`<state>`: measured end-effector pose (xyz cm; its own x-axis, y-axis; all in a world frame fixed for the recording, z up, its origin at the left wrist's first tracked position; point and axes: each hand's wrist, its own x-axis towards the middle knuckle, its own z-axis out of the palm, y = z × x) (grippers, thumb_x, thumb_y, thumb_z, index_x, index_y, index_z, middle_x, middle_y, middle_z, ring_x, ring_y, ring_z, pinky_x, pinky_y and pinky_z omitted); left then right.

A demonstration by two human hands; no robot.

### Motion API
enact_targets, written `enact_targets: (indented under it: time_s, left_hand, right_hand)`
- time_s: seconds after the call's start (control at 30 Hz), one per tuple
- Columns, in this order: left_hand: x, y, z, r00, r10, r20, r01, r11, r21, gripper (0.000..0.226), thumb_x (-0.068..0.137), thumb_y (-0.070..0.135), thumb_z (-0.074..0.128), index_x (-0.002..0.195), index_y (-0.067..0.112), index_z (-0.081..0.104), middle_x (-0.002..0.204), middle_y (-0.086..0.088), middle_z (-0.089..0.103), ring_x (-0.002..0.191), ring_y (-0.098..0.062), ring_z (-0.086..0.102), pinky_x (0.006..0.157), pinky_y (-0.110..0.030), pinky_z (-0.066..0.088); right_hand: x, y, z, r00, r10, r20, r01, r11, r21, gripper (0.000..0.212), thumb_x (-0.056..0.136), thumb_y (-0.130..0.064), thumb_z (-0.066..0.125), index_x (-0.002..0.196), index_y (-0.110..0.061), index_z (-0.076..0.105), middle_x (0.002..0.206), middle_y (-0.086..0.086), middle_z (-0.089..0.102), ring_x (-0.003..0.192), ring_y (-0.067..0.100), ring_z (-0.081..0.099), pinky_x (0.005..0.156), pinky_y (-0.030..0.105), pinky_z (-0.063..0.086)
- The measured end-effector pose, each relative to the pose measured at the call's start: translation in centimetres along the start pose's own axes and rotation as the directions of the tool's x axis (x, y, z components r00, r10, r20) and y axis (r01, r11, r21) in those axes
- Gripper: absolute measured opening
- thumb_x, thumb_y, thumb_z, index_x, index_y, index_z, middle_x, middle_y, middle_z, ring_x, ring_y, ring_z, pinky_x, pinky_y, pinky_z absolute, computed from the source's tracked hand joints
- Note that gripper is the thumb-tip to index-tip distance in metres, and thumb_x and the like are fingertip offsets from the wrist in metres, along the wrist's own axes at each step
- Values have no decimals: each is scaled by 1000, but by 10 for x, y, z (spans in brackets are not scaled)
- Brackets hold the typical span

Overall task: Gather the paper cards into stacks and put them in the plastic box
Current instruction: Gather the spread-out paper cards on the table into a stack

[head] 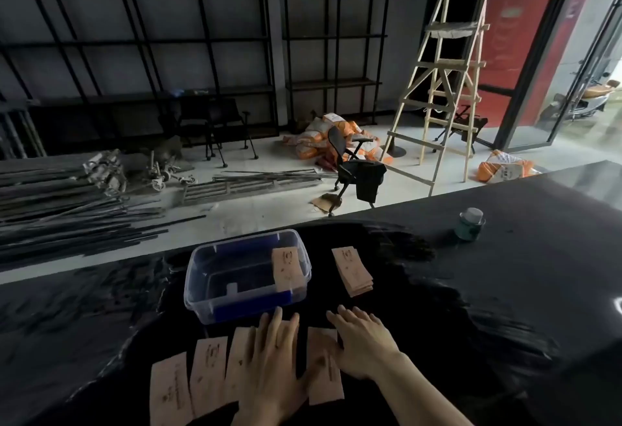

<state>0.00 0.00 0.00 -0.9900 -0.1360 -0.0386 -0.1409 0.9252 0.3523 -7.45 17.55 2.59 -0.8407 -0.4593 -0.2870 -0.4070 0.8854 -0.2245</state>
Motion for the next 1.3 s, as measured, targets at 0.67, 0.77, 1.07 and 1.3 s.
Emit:
enact_targets:
  time_s: [0.67, 0.77, 1.07, 1.3]
  left_hand:
    - [-4, 27, 9, 981, 48, 190, 13, 950, -311, 74, 82, 38, 74, 141, 47, 31, 143, 14, 53, 134, -10, 46, 118, -35, 34]
    - [-7, 22, 8, 984, 77, 161, 0, 902, -432, 63, 89, 37, 71, 136, 54, 33, 131, 23, 60, 120, 0, 58, 109, -31, 48]
    - [-16, -13, -12, 957, -262, -122, 246, 960, -132, 50, 92, 49, 56, 138, 34, 47, 131, 15, 60, 121, -9, 55, 108, -33, 42]
    - [2, -6, -20, 966, -249, 68, 258, 923, -285, 76, 80, 26, 80, 145, 33, 40, 125, 12, 63, 118, -13, 58, 106, -40, 49]
  right_hand:
    - [-9, 20, 18, 912, -266, -313, 277, 961, -12, 79, 96, -30, 61, 161, -31, 17, 171, -5, 13, 157, 18, 5, 122, 32, 12]
    - [-14, 28, 23, 874, -350, -339, 367, 930, -13, 62, 95, -27, 57, 154, -30, 37, 159, -7, 44, 152, 18, 29, 119, 37, 35]
    - [-17, 24, 49, 832, -268, -486, 312, 950, 9, 53, 93, -12, 63, 145, -16, 51, 151, 3, 53, 150, 24, 33, 107, 39, 52]
    - [-15, 23, 49, 849, -264, -457, 303, 953, 14, 61, 91, -10, 65, 149, -13, 46, 159, 4, 44, 155, 22, 19, 111, 38, 48]
